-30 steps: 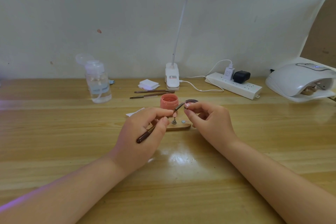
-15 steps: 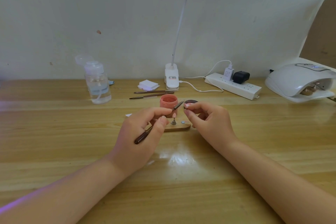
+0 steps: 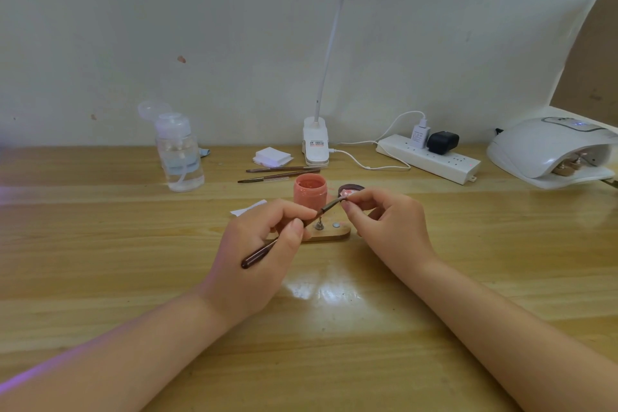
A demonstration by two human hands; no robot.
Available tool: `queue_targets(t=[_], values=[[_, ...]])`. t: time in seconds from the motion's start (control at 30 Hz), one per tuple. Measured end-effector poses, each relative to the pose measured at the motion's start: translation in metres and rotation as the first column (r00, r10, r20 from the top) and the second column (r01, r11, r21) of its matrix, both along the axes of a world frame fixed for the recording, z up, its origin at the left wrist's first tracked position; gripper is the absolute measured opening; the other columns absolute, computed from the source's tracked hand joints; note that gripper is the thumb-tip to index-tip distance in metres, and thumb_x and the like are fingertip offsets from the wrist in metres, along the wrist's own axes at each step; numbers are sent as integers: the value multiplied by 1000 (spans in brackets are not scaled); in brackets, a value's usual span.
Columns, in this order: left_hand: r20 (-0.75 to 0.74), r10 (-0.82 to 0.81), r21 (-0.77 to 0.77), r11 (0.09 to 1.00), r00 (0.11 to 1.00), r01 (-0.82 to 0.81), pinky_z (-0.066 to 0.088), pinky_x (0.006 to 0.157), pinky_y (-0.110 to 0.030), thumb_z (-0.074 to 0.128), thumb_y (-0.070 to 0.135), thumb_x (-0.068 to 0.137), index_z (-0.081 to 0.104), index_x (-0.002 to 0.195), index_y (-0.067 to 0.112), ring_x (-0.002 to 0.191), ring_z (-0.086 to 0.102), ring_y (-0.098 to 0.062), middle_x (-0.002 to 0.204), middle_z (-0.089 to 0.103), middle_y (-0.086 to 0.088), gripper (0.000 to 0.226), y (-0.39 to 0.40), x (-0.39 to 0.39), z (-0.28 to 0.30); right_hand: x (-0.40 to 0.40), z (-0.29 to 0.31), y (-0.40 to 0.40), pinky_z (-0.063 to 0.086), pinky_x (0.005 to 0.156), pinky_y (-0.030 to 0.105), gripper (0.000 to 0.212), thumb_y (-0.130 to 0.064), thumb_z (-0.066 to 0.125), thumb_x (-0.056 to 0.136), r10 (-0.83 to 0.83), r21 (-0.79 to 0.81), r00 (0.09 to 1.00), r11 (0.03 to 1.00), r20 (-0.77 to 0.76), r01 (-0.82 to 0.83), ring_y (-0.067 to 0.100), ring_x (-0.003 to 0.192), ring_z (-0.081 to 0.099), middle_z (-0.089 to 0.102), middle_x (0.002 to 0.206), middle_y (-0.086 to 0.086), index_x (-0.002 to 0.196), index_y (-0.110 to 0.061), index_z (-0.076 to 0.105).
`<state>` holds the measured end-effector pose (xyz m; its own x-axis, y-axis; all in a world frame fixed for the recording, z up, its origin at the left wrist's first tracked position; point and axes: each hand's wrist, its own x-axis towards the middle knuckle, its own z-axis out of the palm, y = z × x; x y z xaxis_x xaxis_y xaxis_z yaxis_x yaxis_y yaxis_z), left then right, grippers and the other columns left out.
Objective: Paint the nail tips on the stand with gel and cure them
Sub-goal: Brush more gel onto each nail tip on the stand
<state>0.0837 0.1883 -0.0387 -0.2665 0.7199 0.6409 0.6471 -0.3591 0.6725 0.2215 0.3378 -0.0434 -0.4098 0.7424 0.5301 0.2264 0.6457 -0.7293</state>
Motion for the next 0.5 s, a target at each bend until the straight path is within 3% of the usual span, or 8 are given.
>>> queue_targets(t=[0.13,0.27,0.37,0.43,0.5], values=[[14,-23,-42,999,1000,23,45,78,-11,51,32,92,68,107,26,90,65,-4,92,70,17,23,2,1,-1,-1,-1,-1,52,62,30,10,-20,74,82,5,5,1000,1000,14,-6,10,54,59,68,69,-14,80,-30,71],[38,-10,-9,1000,999,11,51,76,-21,48,32,90,67,100,27,85,66,-10,84,69,14,23,1,-1,-2,-1,-1,2,50,60,26,7,-21,73,83,-47,-22,999,999,22,48,8,56,58,66,66,-14,79,-26,72],[117,14,37,999,993,-19,50,73,-16,45,35,88,65,99,30,84,66,-5,85,69,14,23,2,-3,-2,0,-2,6,47,58,24,8,-22,72,82,-104,-81,994,991,22,105,6,58,59,64,63,-12,75,-25,70],[188,35,56,997,982,-46,47,72,-12,45,37,88,65,98,34,82,65,-3,86,70,11,22,4,-5,-2,0,-2,7,44,57,20,9,-23,74,80,-76,-104,997,992,15,77,6,55,55,65,63,-12,73,-26,70],[258,53,65,995,965,-72,48,72,-16,46,40,87,65,96,36,80,64,-8,85,70,7,21,6,-7,-1,-1,-2,6,42,55,20,10,-24,76,78,11,-129,999,992,31,-7,7,52,48,67,66,-11,71,-28,71]])
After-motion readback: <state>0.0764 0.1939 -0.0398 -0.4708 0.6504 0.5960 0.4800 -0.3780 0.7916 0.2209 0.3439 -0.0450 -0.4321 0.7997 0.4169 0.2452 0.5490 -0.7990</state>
